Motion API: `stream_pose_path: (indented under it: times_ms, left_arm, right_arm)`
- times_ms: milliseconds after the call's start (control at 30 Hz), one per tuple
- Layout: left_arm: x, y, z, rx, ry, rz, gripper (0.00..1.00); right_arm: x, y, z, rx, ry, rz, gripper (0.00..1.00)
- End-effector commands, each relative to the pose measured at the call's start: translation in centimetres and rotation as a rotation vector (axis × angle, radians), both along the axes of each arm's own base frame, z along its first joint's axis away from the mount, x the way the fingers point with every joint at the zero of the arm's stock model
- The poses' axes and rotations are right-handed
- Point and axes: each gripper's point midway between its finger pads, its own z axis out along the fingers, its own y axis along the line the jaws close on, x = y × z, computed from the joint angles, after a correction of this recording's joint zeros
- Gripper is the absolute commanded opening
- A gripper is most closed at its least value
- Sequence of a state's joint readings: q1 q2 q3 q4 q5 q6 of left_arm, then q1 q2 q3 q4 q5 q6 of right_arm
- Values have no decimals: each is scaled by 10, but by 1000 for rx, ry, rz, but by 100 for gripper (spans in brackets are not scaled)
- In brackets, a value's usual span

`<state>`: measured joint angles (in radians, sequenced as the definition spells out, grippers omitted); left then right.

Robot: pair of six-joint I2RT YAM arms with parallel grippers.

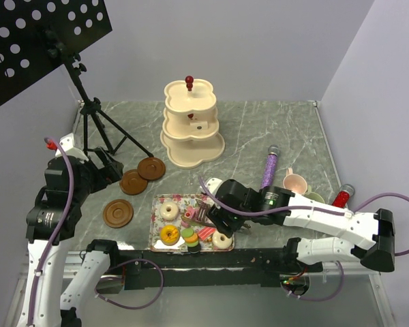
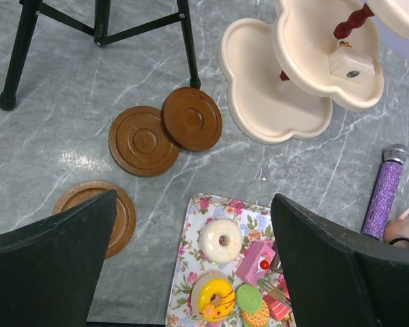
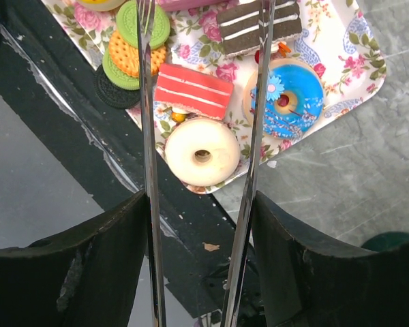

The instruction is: Serve the afternoon tea

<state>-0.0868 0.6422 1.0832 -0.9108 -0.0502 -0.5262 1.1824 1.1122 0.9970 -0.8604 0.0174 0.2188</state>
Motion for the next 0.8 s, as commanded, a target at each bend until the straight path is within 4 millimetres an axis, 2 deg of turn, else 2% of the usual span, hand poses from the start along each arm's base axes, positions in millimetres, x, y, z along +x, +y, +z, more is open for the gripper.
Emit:
stream_pose_path:
  times_ms: [0, 333, 667, 767]
  left_arm:
    - [3, 0, 5, -18, -17, 15, 99]
    - [8, 2, 8, 3, -18, 17, 99]
    - [11, 2, 7, 7, -19, 16, 100]
    - [12, 2, 7, 7, -19, 14, 99]
  right_arm:
    - [3, 14, 6, 24, -33, 60, 66]
    - [6, 22, 1, 0, -39, 80, 66]
    - [10, 24, -3, -27, -52, 91, 62]
    - [11, 26, -2, -27, -55, 91, 58]
